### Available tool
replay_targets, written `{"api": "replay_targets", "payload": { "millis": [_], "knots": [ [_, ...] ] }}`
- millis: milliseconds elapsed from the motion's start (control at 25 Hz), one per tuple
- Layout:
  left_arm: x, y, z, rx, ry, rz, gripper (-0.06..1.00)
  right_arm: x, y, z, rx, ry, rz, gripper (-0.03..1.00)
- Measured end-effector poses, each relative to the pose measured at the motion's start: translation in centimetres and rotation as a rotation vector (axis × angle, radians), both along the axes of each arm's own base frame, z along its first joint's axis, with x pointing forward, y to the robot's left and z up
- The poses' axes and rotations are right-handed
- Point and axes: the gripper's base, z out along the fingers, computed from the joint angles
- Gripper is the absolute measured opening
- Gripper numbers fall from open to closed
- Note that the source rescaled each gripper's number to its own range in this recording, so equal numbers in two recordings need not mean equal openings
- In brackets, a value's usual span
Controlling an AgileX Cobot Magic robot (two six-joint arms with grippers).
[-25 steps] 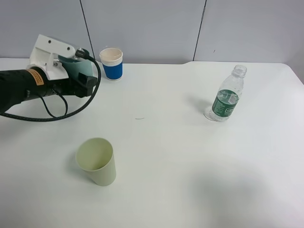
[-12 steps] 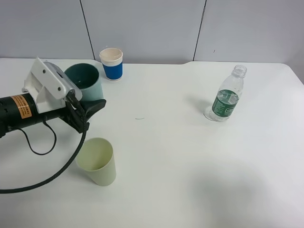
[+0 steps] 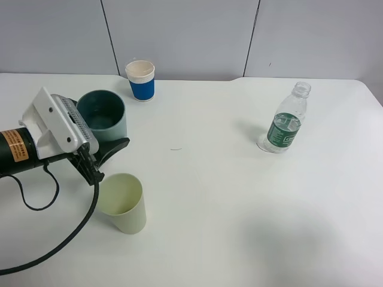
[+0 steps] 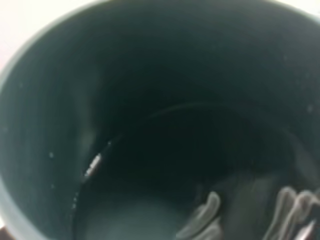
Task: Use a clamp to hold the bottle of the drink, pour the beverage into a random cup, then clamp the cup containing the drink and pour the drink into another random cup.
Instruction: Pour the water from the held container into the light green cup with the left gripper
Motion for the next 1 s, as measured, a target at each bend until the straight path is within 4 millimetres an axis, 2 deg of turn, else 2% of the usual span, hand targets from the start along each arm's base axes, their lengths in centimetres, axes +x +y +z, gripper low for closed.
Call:
{"api": "replay_targets", "payload": {
  "millis": [440, 680, 1000],
  "knots": [
    [-1.2, 0.1, 1.0, 0.065, -0.155, -0.048, 0.02, 0.0, 0.0, 0.0, 0.0, 0.0, 0.0, 0.94],
    [-1.8, 1.2, 0.7, 0.087, -0.207, -0.026, 0.02, 0.0, 0.0, 0.0, 0.0, 0.0, 0.0, 0.94],
    [-1.5, 2.5, 0.8, 0.09, -0.233, 0.039, 0.02, 0.0, 0.0, 0.0, 0.0, 0.0, 0.0, 0.94]
  ]
}}
